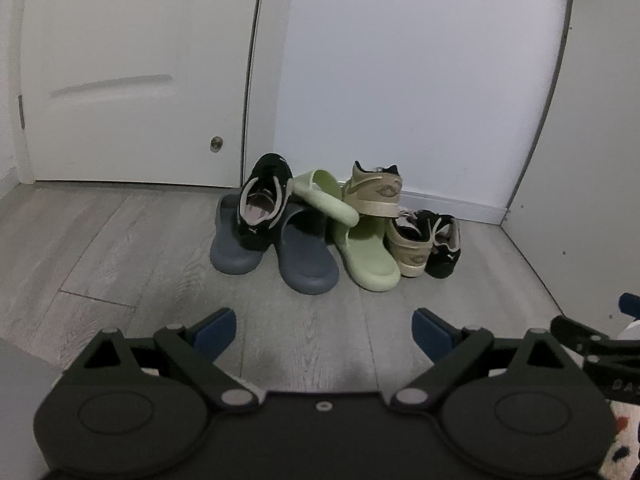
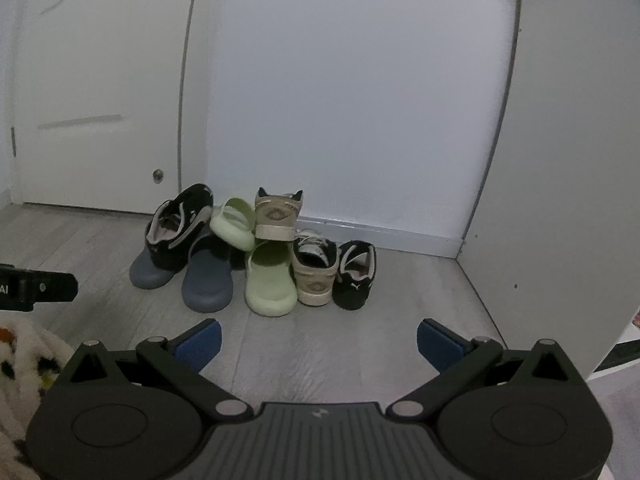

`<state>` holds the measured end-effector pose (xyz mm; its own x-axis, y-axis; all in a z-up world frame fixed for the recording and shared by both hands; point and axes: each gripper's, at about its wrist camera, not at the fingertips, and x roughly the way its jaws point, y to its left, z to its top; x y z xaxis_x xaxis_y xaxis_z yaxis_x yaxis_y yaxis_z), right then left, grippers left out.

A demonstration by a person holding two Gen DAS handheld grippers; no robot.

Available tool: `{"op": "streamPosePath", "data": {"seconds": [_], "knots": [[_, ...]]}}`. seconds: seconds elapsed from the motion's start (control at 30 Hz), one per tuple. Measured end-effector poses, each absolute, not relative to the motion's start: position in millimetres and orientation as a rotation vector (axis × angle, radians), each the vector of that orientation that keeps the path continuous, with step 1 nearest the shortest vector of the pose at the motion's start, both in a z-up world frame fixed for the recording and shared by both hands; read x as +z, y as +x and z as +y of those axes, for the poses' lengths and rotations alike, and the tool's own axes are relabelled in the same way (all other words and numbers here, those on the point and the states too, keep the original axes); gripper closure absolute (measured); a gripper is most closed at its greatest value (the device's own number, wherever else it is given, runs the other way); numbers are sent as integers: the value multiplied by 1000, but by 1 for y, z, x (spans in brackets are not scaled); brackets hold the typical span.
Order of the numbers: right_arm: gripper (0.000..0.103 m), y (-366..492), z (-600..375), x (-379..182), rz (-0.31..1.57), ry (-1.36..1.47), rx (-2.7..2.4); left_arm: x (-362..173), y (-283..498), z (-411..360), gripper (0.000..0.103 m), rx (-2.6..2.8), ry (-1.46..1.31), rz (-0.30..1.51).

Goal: Organize scattered shoes

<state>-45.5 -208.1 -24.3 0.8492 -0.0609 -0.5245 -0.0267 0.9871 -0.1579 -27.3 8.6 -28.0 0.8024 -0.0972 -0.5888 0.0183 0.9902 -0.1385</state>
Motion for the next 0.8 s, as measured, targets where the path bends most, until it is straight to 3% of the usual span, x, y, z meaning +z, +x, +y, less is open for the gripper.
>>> {"op": "streamPosePath", "data": {"seconds": [0.63,0.8], "knots": [[0,64,-262,-76,485,-69,56,-63,74,-23,11,-5,-121,681],[2,119,-272,-102,460,-58,71,-81,125,-31,19,-25,-110,698]]}}
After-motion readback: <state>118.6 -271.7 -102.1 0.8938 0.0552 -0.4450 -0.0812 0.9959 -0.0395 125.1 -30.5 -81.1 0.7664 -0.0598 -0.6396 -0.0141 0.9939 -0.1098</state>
